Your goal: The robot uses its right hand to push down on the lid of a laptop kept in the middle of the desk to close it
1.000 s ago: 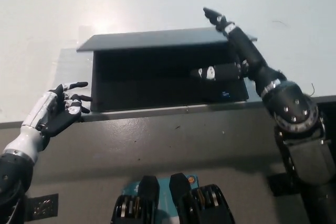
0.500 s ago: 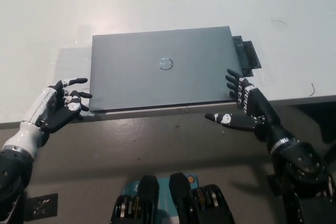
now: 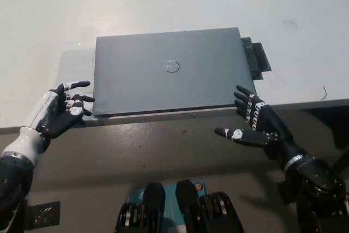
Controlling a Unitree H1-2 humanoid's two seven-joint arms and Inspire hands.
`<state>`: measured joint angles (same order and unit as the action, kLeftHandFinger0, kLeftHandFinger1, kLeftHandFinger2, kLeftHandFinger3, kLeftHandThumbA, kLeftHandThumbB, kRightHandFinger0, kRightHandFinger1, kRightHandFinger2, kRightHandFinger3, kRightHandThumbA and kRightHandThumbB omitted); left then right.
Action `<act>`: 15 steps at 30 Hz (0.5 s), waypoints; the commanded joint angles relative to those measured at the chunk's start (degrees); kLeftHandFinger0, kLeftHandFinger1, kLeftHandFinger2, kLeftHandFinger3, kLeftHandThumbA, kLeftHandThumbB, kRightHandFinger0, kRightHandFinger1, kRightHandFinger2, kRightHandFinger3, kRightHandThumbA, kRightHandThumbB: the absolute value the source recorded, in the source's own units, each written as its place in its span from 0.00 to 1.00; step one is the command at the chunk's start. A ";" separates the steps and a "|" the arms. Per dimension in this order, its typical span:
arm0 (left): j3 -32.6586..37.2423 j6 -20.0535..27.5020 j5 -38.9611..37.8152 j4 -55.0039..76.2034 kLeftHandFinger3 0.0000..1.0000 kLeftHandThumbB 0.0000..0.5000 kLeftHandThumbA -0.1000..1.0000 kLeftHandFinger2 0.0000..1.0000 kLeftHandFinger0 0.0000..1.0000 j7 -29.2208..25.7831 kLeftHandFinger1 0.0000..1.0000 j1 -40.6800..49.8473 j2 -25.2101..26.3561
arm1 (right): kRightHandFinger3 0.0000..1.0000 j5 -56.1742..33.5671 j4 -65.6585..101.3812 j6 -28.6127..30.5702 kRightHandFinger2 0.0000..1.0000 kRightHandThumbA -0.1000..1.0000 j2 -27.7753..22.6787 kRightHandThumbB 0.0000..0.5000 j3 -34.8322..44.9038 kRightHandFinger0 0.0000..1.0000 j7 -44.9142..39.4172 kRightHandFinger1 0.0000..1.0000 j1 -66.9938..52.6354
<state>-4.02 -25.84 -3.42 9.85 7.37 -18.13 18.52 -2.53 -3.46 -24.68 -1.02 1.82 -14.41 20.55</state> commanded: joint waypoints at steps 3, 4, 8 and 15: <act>-0.89 -0.98 0.01 1.52 0.75 0.00 0.24 0.59 0.43 -0.14 0.47 0.00 0.62 | 1.00 -3.10 4.93 -0.69 1.00 1.00 -2.19 0.72 -0.25 1.00 -1.51 1.00 2.45; -0.95 -1.00 -0.08 1.67 0.76 0.00 0.24 0.60 0.44 -0.02 0.47 0.24 0.75 | 1.00 -2.94 7.64 -1.42 1.00 1.00 -3.41 0.76 -0.36 1.00 -1.72 1.00 3.04; -1.30 -0.95 0.02 1.62 0.76 0.00 0.25 0.59 0.44 -0.46 0.47 0.48 0.57 | 1.00 -4.25 15.06 -2.25 1.00 1.00 -5.70 0.73 0.19 1.00 -1.29 1.00 3.75; -1.52 -0.98 0.38 1.86 0.76 0.00 0.25 0.59 0.45 -0.65 0.48 1.20 0.69 | 1.00 -8.53 24.12 -2.25 1.00 1.00 -11.15 0.78 1.64 1.00 2.37 1.00 0.66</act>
<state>-4.43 -25.85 -3.42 9.94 7.35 -16.76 18.51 -6.61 16.17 -26.64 -9.73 2.31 -14.15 21.38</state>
